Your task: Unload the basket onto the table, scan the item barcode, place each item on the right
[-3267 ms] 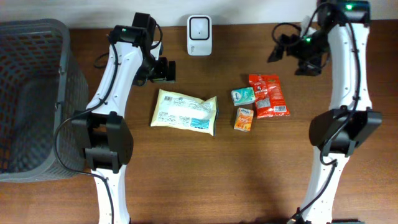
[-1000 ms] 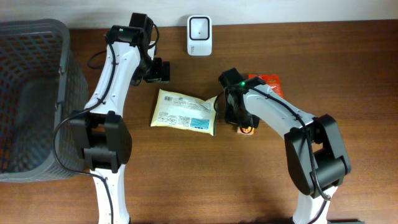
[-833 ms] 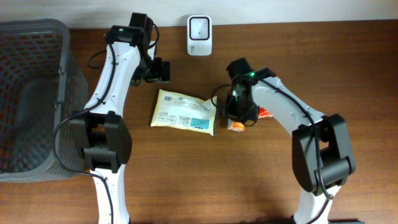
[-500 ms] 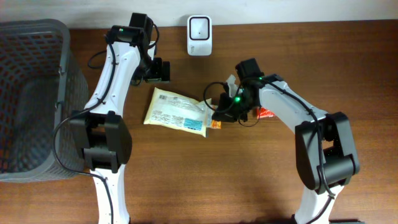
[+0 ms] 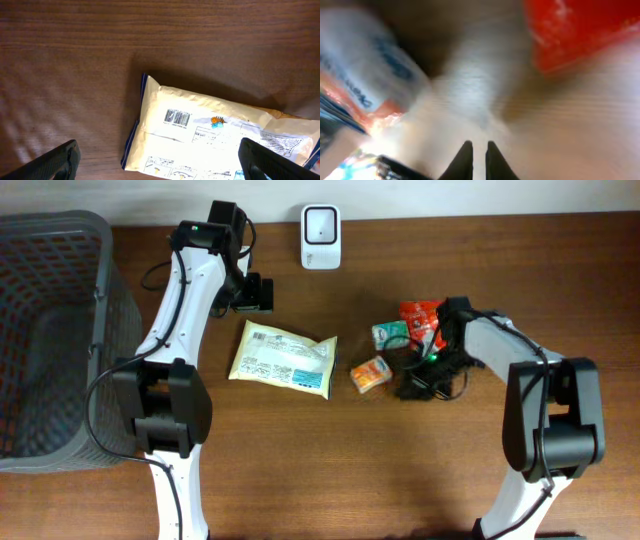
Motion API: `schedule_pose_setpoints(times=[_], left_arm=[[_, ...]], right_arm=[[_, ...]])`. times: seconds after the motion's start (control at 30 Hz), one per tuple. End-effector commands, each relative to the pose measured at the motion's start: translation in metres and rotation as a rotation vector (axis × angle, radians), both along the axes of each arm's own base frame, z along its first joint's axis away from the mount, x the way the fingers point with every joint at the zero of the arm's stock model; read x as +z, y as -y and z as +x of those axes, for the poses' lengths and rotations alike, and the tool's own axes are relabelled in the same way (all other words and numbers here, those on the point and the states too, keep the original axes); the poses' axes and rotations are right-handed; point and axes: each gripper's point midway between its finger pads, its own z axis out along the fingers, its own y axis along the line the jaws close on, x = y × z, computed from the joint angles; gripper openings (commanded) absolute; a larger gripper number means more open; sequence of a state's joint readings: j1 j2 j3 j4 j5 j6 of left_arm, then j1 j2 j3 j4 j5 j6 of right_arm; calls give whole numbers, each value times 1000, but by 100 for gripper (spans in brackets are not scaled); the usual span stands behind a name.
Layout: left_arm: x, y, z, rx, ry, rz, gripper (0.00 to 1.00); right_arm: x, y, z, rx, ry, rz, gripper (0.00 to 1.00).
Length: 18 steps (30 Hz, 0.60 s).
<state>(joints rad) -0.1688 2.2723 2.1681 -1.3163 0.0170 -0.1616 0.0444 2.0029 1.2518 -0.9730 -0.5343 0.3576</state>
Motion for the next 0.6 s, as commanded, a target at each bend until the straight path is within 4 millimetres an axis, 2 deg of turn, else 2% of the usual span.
schedule_pose_setpoints(times=[0.0,0.07,0.13,0.17,0.2,0.23,0.3,0.37,0.43,0.5,0.57], left_arm=[[-4,-4,0,14,-7,14,99],[-4,-4,0,14,-7,14,99],[-4,-4,0,14,-7,14,99],[-4,-4,0,14,-7,14,99],[-4,-4,0,14,-7,14,99],[-4,-4,0,14,-7,14,99],[-4,-4,0,14,-7,14,99],[-4,-4,0,14,-7,14,99],[-4,-4,0,14,-7,14,99],[-4,-4,0,14,-7,14,99],[-4,-4,0,14,-7,14,99]], right_arm=[[20,41,16,62,25,-228,12],[41,35,21,112,44,-203,15],[48,21,27,125,73,-165,27],[47,15,27,135,80,-154,42],[43,3,25,157,87,-135,71],[39,-11,20,184,85,-113,81],[32,-31,14,184,77,-108,81],[24,-49,21,64,68,-131,78],[21,-60,26,12,78,-130,76],[21,-64,30,-17,81,-130,63],[17,-55,31,-34,83,-186,55]])
